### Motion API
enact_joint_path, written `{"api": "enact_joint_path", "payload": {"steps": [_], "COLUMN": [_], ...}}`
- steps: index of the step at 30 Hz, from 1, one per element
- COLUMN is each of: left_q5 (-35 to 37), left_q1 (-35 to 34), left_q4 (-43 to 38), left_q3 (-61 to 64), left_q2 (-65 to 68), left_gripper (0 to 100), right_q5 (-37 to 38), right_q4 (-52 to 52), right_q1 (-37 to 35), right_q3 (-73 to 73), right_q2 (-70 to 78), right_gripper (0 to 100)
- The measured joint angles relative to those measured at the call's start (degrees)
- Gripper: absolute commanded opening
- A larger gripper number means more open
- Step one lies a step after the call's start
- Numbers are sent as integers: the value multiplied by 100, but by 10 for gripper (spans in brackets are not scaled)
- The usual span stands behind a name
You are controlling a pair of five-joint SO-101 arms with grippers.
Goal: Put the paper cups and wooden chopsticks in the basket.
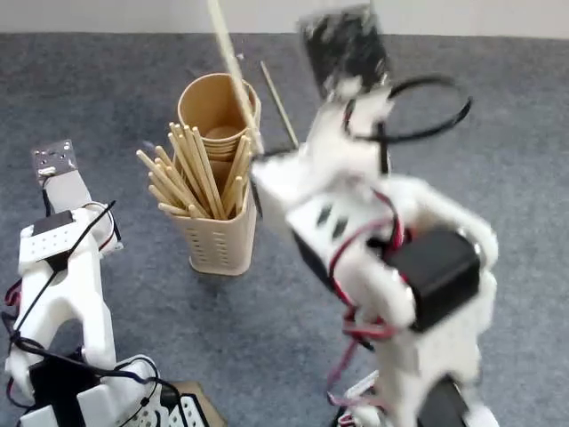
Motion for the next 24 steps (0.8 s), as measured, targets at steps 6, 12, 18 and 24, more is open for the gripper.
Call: {"api": "enact_joint_path", "payload": {"steps": [6, 12, 18, 24], "left_q5": [0, 0, 0, 0], "left_q1": [0, 0, 0, 0], "left_q4": [0, 0, 0, 0], "left_q3": [0, 0, 0, 0], "left_q2": [0, 0, 0, 0], "left_gripper": [74, 74, 75, 75], "right_q5": [-484, -563, -220, 141], "right_q4": [-2760, -7059, -11771, -13327], "right_q1": [220, 246, -316, -844], "right_q3": [3156, 7218, 10602, 10919], "right_q2": [-1793, -3200, -3622, -3341], "right_gripper": [5, 5, 5, 5]}}
